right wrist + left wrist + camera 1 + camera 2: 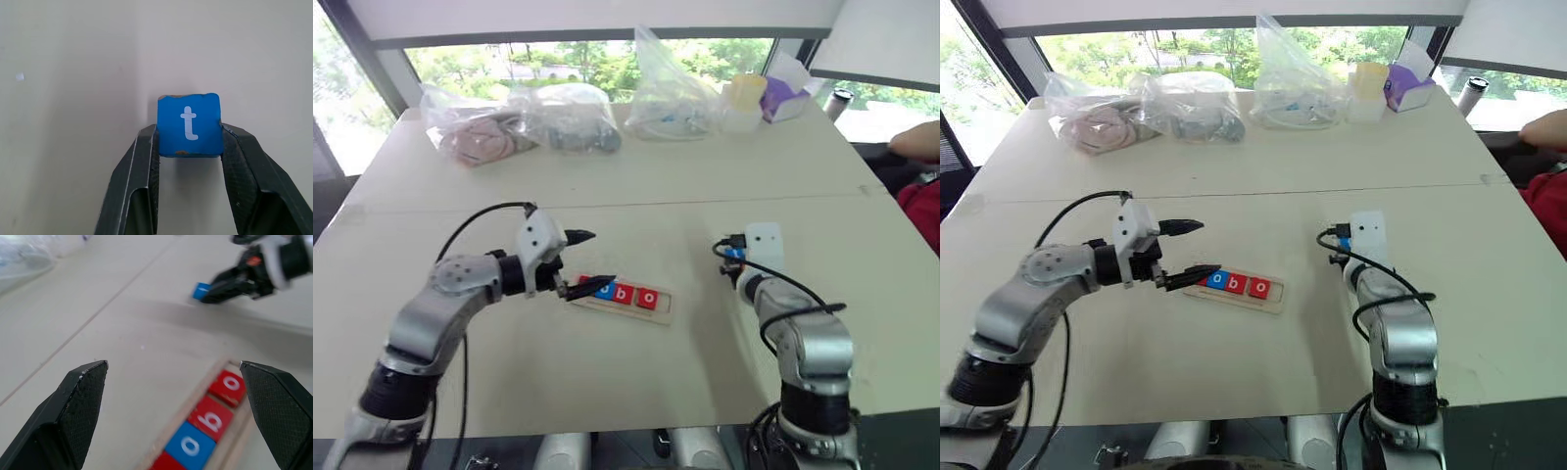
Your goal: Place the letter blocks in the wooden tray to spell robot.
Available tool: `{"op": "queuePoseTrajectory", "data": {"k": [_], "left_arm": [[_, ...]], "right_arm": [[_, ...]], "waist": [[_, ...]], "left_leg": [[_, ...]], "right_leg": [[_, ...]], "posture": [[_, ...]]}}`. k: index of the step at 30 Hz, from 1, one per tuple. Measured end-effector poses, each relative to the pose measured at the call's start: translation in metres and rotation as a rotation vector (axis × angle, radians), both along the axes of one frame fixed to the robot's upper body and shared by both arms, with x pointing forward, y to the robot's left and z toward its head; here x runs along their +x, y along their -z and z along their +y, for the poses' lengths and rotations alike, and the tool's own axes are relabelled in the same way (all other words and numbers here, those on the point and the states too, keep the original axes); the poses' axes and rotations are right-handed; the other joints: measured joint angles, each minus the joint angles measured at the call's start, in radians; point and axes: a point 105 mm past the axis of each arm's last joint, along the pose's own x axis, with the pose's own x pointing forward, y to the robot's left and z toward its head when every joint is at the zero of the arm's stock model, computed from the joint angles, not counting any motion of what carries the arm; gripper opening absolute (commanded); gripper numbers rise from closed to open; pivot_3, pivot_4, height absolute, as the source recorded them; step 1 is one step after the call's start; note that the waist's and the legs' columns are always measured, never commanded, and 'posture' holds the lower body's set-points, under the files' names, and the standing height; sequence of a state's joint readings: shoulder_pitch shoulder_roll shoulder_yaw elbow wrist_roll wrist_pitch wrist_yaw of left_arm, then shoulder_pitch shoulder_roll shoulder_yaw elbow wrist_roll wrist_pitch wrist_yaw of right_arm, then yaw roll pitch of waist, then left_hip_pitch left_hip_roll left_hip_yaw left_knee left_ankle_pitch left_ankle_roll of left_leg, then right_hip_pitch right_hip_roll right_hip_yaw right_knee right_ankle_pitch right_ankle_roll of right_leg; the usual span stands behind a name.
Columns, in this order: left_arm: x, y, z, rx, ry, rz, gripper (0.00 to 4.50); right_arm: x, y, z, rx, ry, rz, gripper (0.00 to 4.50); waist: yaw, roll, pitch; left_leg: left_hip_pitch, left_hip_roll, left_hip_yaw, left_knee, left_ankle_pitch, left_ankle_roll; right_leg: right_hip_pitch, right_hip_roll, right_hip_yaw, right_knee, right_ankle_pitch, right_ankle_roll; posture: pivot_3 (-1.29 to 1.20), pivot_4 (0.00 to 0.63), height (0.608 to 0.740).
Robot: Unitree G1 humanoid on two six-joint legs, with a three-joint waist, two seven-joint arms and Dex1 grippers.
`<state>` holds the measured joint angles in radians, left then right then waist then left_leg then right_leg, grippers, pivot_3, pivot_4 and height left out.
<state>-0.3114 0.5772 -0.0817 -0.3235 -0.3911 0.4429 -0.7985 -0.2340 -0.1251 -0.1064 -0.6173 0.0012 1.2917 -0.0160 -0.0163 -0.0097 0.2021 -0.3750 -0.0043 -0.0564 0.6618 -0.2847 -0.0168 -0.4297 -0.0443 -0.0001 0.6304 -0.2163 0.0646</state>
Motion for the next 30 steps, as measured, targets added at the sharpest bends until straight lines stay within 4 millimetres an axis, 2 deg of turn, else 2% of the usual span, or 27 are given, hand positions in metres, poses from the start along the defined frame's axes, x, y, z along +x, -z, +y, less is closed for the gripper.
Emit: {"op": "queuePoseTrajectory", "data": {"k": [4,10,16,17,20,24,27,30], "left_arm": [[0.001,0.016,-0.008,-0.047,-0.033,0.027,4.50],[-0.014,0.037,-0.011,0.015,0.037,0.075,4.50],[-0.024,0.042,-0.020,0.049,0.119,0.083,4.50],[-0.024,0.040,-0.021,0.050,0.124,0.079,4.50],[-0.027,0.034,-0.023,0.058,0.156,0.072,4.50],[-0.035,0.024,-0.021,0.090,0.219,0.075,4.50],[-0.040,0.013,-0.015,0.110,0.268,0.089,4.50],[-0.045,0.006,-0.015,0.109,0.315,0.088,4.50]], "right_arm": [[-0.021,0.007,0.004,0.023,0.028,0.037,1.16],[-0.031,0.014,0.008,0.056,0.055,0.073,1.16],[-0.034,0.016,0.009,0.121,0.099,0.074,4.16],[-0.035,0.016,0.007,0.116,0.107,0.072,4.46],[-0.038,0.012,0.002,0.097,0.107,0.067,4.46],[-0.037,-0.013,-0.013,-0.011,0.012,-0.019,4.46],[-0.032,-0.044,-0.015,-0.083,-0.274,-0.141,4.46],[-0.039,-0.045,-0.007,-0.020,-0.630,-0.162,4.46]], "waist": [[-0.001,0.000,0.000],[-0.001,0.000,0.000],[0.001,0.000,0.000],[0.000,0.000,0.000],[-0.001,0.000,0.000],[-0.001,0.000,0.000],[-0.001,0.000,0.001],[0.001,-0.001,0.001]], "left_leg": [[0.001,0.001,0.000,0.000,0.000,0.000],[0.001,0.001,-0.001,0.000,0.000,0.000],[0.000,0.002,-0.001,0.000,0.000,0.000],[0.000,0.002,-0.001,0.000,0.000,0.000],[0.000,0.001,-0.001,0.000,0.000,0.000],[0.000,0.001,-0.001,0.000,0.000,0.000],[0.000,0.001,0.000,0.000,0.000,0.000],[0.000,0.001,0.000,0.000,-0.001,0.002]], "right_leg": [[0.000,0.001,0.000,0.000,-0.003,0.000],[0.000,0.001,0.000,0.000,-0.003,0.000],[0.000,0.000,-0.001,-0.001,-0.004,0.000],[0.000,0.000,-0.001,-0.001,-0.004,0.000],[0.000,0.000,-0.001,-0.001,-0.004,0.000],[0.000,0.000,-0.001,-0.001,-0.004,0.000],[0.001,0.000,-0.002,-0.003,-0.004,0.001],[0.004,0.002,-0.003,-0.006,-0.005,0.002]], "posture": [[0.00,0.150,0.740],[0.00,0.150,0.740],[0.00,0.150,0.740],[0.00,0.150,0.740],[0.00,0.150,0.740],[0.00,0.150,0.740],[0.00,0.150,0.740],[0.00,0.150,0.740]]}}
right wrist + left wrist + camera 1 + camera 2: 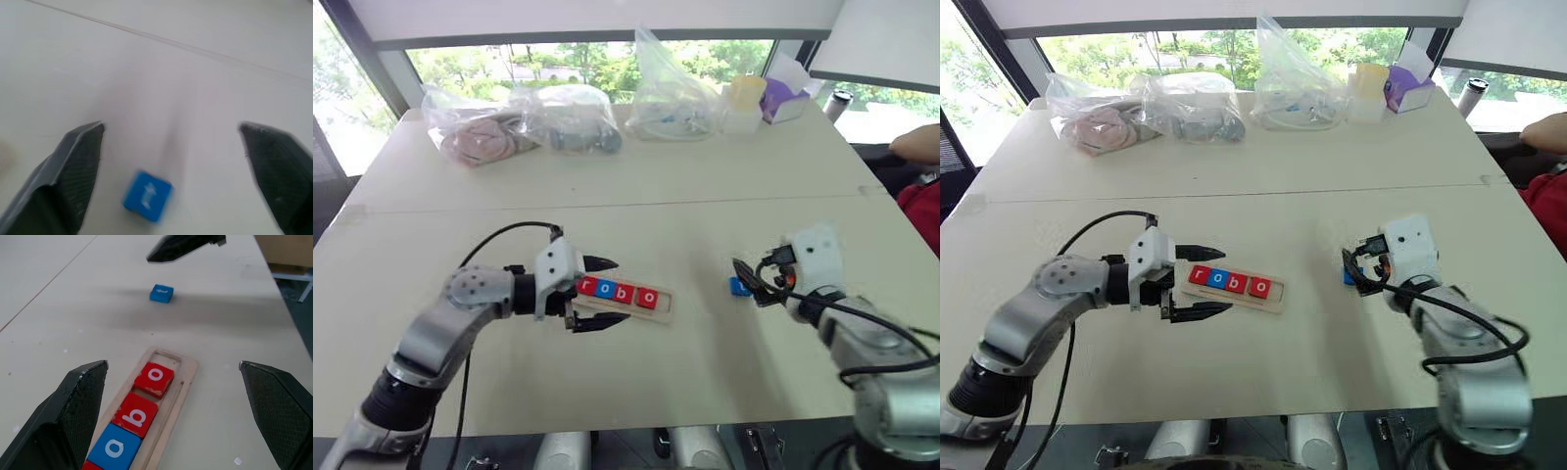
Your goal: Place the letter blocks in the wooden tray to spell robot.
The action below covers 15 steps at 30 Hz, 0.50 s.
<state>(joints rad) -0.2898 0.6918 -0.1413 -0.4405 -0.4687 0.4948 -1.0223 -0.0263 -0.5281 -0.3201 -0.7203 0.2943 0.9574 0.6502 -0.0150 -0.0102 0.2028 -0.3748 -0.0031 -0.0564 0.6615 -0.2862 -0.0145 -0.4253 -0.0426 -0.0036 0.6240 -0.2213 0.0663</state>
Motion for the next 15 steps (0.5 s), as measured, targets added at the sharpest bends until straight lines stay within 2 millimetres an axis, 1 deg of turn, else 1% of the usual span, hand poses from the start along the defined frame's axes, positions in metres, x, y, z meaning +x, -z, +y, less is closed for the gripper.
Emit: {"op": "queuePoseTrajectory", "data": {"k": [1,3,6,7,10,13,15], "left_arm": [[-0.001,0.001,0.000,0.003,0.009,0.006,4.50],[-0.003,0.001,0.000,0.006,0.023,0.013,4.50],[-0.005,0.005,0.001,0.025,0.043,0.024,4.50],[-0.004,0.006,0.001,0.028,0.043,0.026,4.50],[-0.003,0.008,0.001,0.037,0.031,0.016,4.50],[-0.003,0.012,0.003,0.031,0.005,0.026,4.50],[-0.004,0.017,0.004,0.028,-0.013,0.041,4.50]], "right_arm": [[-0.001,0.005,-0.003,0.033,-0.073,0.022,4.46],[0.003,0.013,-0.017,0.028,-0.135,0.048,4.46],[0.016,0.023,-0.044,-0.079,-0.220,0.070,4.46],[0.022,0.024,-0.049,-0.092,-0.251,0.076,4.46],[0.031,0.031,-0.050,-0.109,-0.340,0.076,4.46],[0.031,0.047,-0.051,-0.131,-0.401,0.113,4.46],[0.029,0.053,-0.053,-0.141,-0.434,0.141,4.46]], "waist": [[0.000,0.000,0.000],[-0.001,0.000,0.000],[-0.005,0.000,0.001],[-0.006,0.000,0.001],[-0.001,0.000,0.001],[0.003,0.000,0.001],[0.003,0.000,0.001]], "left_leg": [[0.000,0.000,0.000,0.000,0.000,0.000],[0.000,0.000,0.003,0.000,0.000,0.000],[0.001,-0.001,0.006,0.001,0.000,0.000],[0.001,0.000,0.006,0.001,0.000,0.000],[0.001,0.000,0.004,0.001,0.000,0.000],[0.001,0.000,0.003,0.001,0.000,0.000],[0.000,-0.001,0.003,0.001,0.000,0.000]], "right_leg": [[0.000,0.000,0.000,0.000,0.000,0.000],[-0.001,-0.001,0.001,0.000,0.000,0.000],[-0.001,-0.001,0.002,0.000,0.000,0.000],[-0.001,-0.001,0.002,0.000,0.001,0.000],[-0.001,0.001,0.002,0.002,0.001,-0.001],[-0.001,0.000,0.002,0.004,0.001,0.000],[-0.001,-0.001,0.002,0.004,0.001,0.000]], "posture": [[0.00,0.150,0.740],[0.00,0.150,0.740],[0.00,0.150,0.740],[0.00,0.150,0.740],[0.00,0.150,0.740],[0.00,0.150,0.740],[0.00,0.150,0.740]]}}
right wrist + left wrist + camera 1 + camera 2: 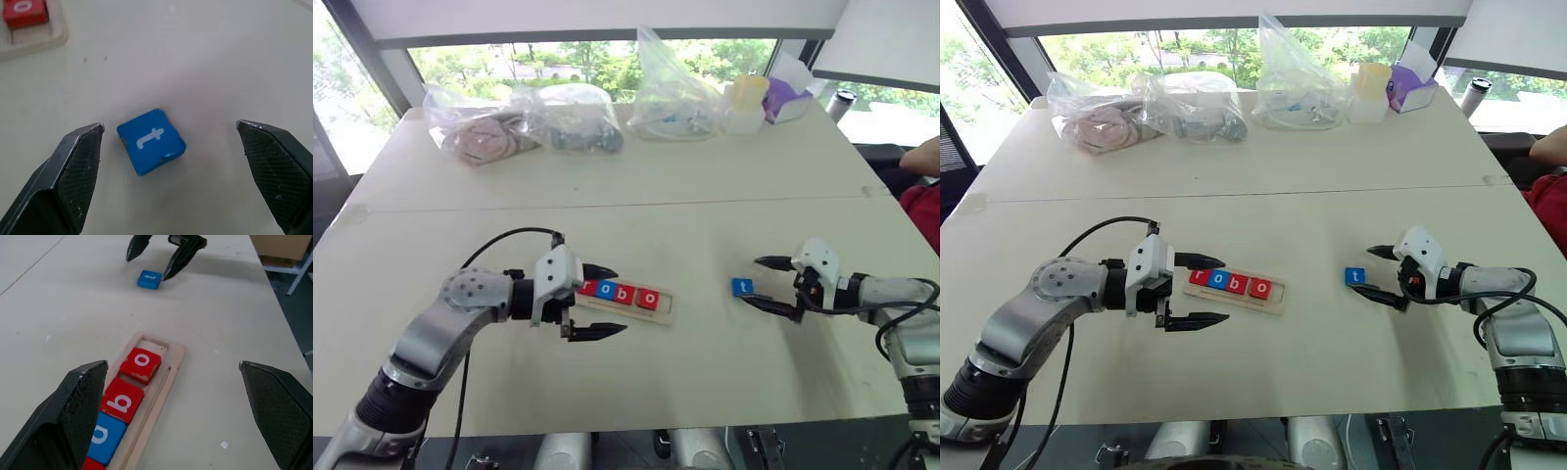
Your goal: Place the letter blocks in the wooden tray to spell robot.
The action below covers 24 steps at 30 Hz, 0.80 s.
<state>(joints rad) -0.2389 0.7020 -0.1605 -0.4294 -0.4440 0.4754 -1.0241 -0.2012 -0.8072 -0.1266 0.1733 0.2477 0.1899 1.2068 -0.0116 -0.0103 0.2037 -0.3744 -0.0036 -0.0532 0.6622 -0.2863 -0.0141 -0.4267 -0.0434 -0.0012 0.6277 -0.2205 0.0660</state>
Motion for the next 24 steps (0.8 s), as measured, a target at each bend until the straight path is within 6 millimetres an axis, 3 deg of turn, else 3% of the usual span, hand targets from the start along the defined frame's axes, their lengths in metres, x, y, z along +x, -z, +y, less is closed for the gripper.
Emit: {"op": "queuePoseTrajectory", "data": {"k": [7,10,15,19,24], "left_arm": [[-0.005,0.000,-0.003,-0.002,-0.023,-0.005,4.50],[-0.005,-0.001,-0.003,0.001,-0.028,-0.004,4.50],[-0.002,-0.002,-0.002,0.016,-0.049,-0.003,4.50],[0.001,-0.006,0.002,0.026,-0.065,-0.020,4.50],[-0.001,0.004,0.016,0.069,-0.098,0.007,4.50]], "right_arm": [[0.003,0.009,0.002,-0.055,-0.085,-0.005,4.46],[0.006,0.010,0.003,-0.082,-0.123,-0.036,3.59],[0.013,0.009,0.003,-0.097,-0.146,-0.071,1.15],[0.015,0.006,0.013,-0.016,-0.113,-0.027,1.12],[0.000,-0.016,0.069,0.038,-0.223,-0.006,1.12]], "waist": [[-0.002,0.000,0.000],[-0.002,0.000,0.000],[-0.003,0.000,0.000],[-0.005,0.000,0.000],[-0.004,0.001,0.000]], "left_leg": [[0.001,0.000,0.002,0.002,0.000,0.000],[0.001,0.000,0.002,0.002,0.000,0.000],[0.002,0.000,0.002,0.003,0.000,0.000],[0.002,0.000,0.002,0.003,0.000,0.000],[0.001,0.001,-0.002,0.001,0.000,0.000]], "right_leg": [[0.000,-0.001,0.001,0.001,0.000,0.000],[0.000,0.000,0.001,0.001,0.000,0.000],[0.001,0.000,0.001,0.001,0.001,-0.001],[0.001,0.000,0.001,0.002,0.003,-0.004],[-0.001,0.001,0.001,0.003,0.003,-0.004]], "posture": [[0.00,0.150,0.740],[0.00,0.150,0.740],[0.00,0.150,0.740],[0.00,0.150,0.740],[0.00,0.150,0.740]]}}
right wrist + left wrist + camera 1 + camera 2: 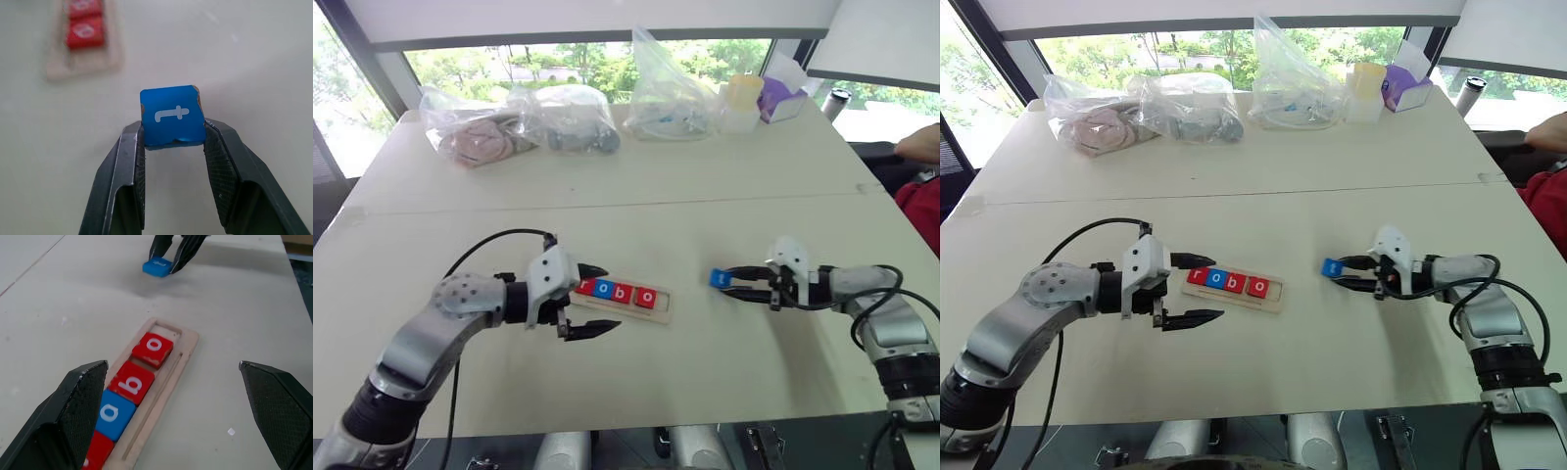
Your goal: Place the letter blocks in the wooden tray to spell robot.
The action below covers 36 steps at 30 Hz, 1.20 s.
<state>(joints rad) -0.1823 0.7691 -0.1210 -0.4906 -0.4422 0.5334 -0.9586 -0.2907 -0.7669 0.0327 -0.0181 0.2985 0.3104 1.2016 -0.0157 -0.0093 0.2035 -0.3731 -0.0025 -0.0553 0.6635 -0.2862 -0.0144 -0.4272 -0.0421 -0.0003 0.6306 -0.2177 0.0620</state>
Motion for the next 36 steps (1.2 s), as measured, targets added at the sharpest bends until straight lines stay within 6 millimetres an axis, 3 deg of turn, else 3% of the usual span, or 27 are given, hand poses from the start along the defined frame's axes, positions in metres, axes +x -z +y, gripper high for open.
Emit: {"op": "queuePoseTrajectory", "data": {"k": [4,9,16,36], "left_arm": [[-0.004,0.004,0.013,0.026,-0.019,0.015,4.50],[-0.002,0.003,0.016,0.017,-0.025,-0.001,4.50],[-0.006,0.017,0.019,0.003,-0.044,0.000,4.50],[-0.003,0.016,0.009,-0.019,-0.053,-0.026,4.50]], "right_arm": [[-0.009,0.001,0.030,-0.087,-0.041,-0.029,1.12],[-0.011,0.009,0.043,-0.145,-0.032,-0.031,1.12],[-0.013,0.013,0.049,-0.166,-0.030,-0.016,1.12],[-0.014,0.018,0.067,-0.155,-0.060,-0.028,1.12]], "waist": [[0.008,0.000,0.000],[0.006,0.000,0.000],[0.005,0.000,0.000],[0.004,0.000,0.000]], "left_leg": [[-0.001,0.000,0.000,0.000,0.000,0.000],[-0.002,-0.001,0.000,0.001,0.000,0.000],[-0.002,-0.001,0.001,0.000,0.000,0.000],[-0.001,-0.001,0.001,0.000,0.000,0.000]], "right_leg": [[0.000,-0.002,-0.001,-0.001,-0.003,0.003],[0.000,-0.005,0.000,-0.003,-0.003,0.004],[0.000,-0.003,-0.001,-0.002,-0.002,0.002],[0.000,-0.003,-0.001,-0.002,-0.003,0.004]], "posture": [[0.00,0.150,0.740],[0.00,0.150,0.740],[0.00,0.150,0.740],[0.00,0.150,0.740]]}}
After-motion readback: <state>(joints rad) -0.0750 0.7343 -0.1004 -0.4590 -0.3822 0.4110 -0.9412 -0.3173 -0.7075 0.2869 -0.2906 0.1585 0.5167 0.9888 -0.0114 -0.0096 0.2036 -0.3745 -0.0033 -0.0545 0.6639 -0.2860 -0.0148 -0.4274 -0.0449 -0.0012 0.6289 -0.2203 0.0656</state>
